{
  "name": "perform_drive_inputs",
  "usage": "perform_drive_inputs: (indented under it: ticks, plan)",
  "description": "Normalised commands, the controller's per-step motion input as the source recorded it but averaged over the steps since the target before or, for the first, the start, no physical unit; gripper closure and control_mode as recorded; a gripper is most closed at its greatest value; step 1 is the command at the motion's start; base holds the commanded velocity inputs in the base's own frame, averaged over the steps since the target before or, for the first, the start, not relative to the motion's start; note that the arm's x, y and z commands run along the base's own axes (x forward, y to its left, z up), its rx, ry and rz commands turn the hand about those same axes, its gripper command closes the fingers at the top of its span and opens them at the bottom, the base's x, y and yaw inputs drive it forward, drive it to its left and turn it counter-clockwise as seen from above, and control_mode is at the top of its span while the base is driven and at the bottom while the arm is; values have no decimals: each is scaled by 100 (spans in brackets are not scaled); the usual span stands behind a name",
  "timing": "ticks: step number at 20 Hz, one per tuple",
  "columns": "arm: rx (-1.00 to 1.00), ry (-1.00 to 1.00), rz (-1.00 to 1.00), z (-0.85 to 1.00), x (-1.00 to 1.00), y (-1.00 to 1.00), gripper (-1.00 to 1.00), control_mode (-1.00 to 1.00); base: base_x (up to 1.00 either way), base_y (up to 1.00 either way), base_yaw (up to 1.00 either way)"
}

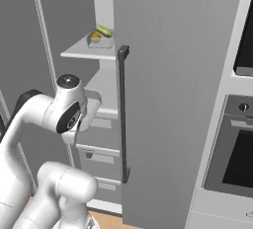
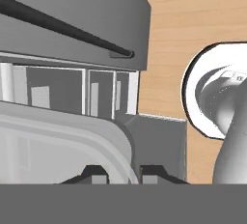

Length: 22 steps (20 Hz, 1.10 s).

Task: Take the meat container that has the shrimp and place it on the second highest rack of the freezer. Then take the vegetable container that has the lemon and corn and place it on the highest rack of the freezer.

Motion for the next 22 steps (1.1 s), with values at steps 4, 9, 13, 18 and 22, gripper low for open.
perform_drive_inputs:
  ticks: [4, 9, 13, 18, 22]
  plan:
    - [0, -3, 0, -1, 51, 20, 100, -100, 0, 0, 0]
    - [0, -4, 0, -5, 43, 16, 100, -100, 0, 0, 0]
    - [0, -1, 0, -5, 38, 19, 100, -100, 0, 0, 0]
    - [0, -2, 0, -3, 34, 3, 100, -100, 0, 0, 0]
    - [0, -7, 0, -11, 37, 0, 100, -100, 0, 0, 0]
